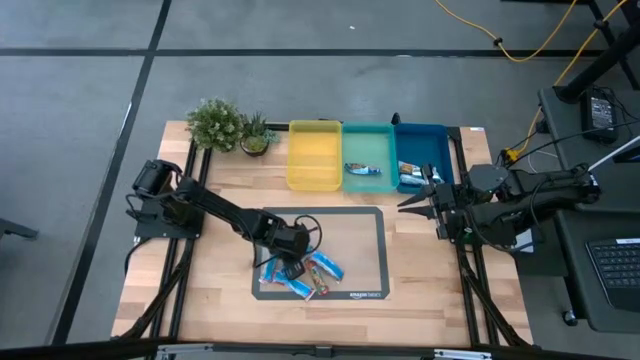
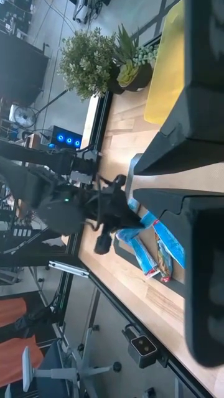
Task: Pick and place Granola Bars by type
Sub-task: Put the blue granola bar into the green bin
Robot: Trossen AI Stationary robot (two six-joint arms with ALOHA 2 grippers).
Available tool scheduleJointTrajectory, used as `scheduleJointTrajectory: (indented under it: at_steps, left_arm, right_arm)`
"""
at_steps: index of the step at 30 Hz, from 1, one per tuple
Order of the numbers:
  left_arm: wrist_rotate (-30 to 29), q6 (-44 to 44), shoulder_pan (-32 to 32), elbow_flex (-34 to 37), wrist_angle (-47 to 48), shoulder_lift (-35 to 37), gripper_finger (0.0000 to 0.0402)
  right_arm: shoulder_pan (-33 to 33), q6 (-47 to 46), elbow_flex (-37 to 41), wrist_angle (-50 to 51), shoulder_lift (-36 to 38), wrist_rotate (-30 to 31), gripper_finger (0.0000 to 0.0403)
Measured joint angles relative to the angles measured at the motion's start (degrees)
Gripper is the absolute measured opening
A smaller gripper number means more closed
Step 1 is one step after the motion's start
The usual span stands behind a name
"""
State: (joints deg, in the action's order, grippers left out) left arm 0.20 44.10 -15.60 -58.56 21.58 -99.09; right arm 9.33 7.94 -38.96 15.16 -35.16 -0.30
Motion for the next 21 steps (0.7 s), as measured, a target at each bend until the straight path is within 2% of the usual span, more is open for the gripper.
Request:
scheduleJointTrajectory:
  at_steps: [7,10,21]
  left_arm:
    - [-0.8,-8.8,1.3,-12.1,10.7,0.0,0.0005]
    - [-2.8,-11.1,2.2,-16.1,11.5,0.0,0.0008]
    - [-4.2,-14.8,5.9,-21.7,11.7,0.1,0.0009]
  right_arm:
    - [0.0,0.0,0.0,0.0,0.0,0.0,0.0049]
    - [0.0,0.0,0.0,0.0,0.0,0.0,0.0048]
    - [0.0,0.0,0.0,0.4,0.0,0.0,0.0048]
